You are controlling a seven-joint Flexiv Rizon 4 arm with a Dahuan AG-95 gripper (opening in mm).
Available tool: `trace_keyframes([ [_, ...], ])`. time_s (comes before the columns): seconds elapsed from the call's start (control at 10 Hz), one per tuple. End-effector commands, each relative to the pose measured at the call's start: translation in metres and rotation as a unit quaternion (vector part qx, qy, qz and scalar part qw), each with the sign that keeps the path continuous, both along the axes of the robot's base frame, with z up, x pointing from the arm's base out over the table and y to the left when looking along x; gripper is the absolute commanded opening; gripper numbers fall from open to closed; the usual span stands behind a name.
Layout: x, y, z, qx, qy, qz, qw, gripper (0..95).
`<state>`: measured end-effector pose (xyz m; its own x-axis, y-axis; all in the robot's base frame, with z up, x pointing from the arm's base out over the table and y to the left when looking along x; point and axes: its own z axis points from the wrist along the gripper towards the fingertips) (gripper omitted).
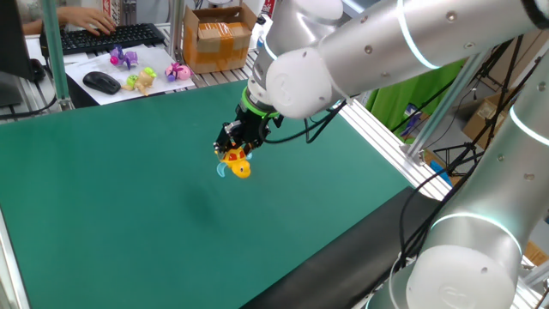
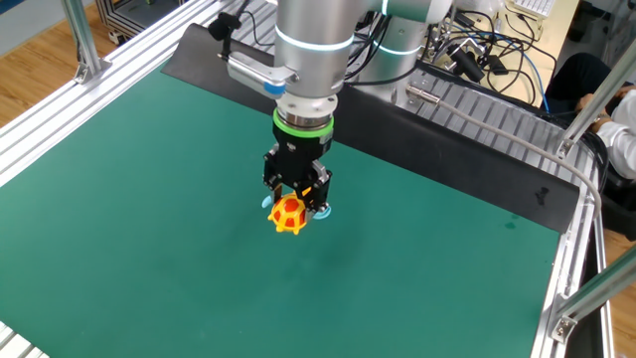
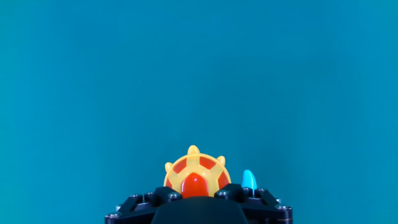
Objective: Grasp the moving object
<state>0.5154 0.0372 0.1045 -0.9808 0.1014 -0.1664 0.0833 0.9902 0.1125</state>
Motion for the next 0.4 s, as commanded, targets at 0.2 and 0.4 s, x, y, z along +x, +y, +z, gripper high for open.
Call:
trace_keyframes([
  [0.2, -0.0003, -0.0016, 0.0036, -0.002, 0.002, -0.001, 1.0, 0.0],
  [0.4, -0.0006, -0.0018, 0.0049, -0.002, 0.003, -0.003, 1.0, 0.0],
])
